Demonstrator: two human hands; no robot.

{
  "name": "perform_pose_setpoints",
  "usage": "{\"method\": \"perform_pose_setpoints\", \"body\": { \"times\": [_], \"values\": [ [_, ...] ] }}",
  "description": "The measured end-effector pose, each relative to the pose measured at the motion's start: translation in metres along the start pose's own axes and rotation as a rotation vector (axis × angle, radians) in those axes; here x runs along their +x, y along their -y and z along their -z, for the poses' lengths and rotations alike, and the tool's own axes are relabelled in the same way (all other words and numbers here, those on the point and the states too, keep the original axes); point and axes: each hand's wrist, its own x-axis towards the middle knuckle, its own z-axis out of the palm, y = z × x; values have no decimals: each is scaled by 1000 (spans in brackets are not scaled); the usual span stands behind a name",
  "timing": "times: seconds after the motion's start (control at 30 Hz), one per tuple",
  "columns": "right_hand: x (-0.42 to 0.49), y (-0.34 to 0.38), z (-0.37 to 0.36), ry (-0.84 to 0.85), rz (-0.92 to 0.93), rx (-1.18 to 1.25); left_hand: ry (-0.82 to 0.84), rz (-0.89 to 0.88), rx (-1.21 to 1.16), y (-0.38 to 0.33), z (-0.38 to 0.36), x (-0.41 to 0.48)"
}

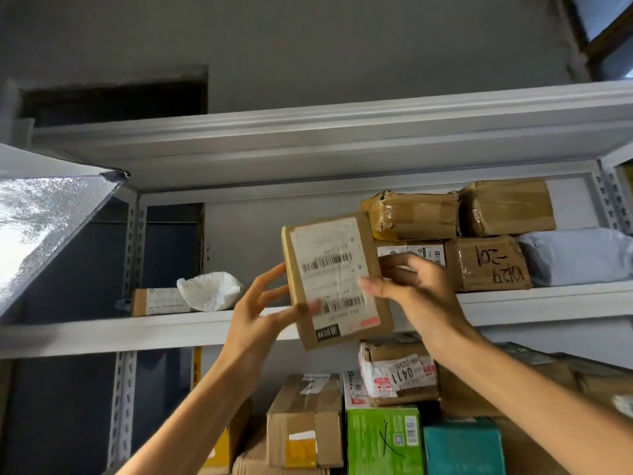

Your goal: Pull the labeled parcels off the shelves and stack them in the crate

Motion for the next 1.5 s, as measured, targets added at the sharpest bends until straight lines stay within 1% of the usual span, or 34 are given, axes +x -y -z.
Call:
{"method": "perform_pose_setpoints", "body": {
  "times": [0.1,0.17,0.27,0.33,0.4,0.43,0.47,0.53,0.57,0.67,0.73,0.83,0.9,0.97,1.07,1.17,1.27,1.33,1.4,1.5],
  "values": [
    [15,2,-6,-15,-57,-70,43,141,-64,-6,-4,3],
    [27,-1,-8,-24,-136,-107,78,214,-86,-13,-4,5],
    [40,6,-11,-38,-304,-114,137,267,-65,-22,-2,1],
    [44,15,-7,32,-371,-34,143,284,-60,-29,-1,0],
    [41,24,-3,142,-338,119,84,328,-106,-36,1,3],
    [40,25,-1,188,-286,161,36,377,-156,-37,3,6],
    [37,25,0,234,-230,144,0,422,-212,-38,5,8],
    [33,21,-1,289,-153,30,-36,458,-309,-38,8,9],
    [33,18,-2,303,-141,20,-50,458,-358,-37,9,9],
    [29,17,-4,319,-133,123,-110,458,-540,-29,13,9],
    [26,21,-7,365,-50,61,-151,452,-620,-25,17,10],
    [26,23,-11,443,14,-124,-178,408,-544,-23,20,8],
    [25,21,-12,478,15,-228,-146,352,-450,-28,19,4],
    [25,16,-14,431,39,-222,-85,264,-356,-37,18,1],
    [27,17,-16,304,46,-45,-5,132,-203,-51,18,3],
    [37,24,-21,159,56,10,-33,128,-90,-58,15,7],
    [40,39,-30,52,51,-93,-150,127,-43,-59,7,11],
    [40,45,-34,34,27,-123,-229,114,-14,-62,4,14],
    [40,47,-38,44,5,-154,-259,106,8,-65,6,18],
    [42,44,-44,30,-37,-109,-195,103,-22,-67,13,23]
  ]
}}
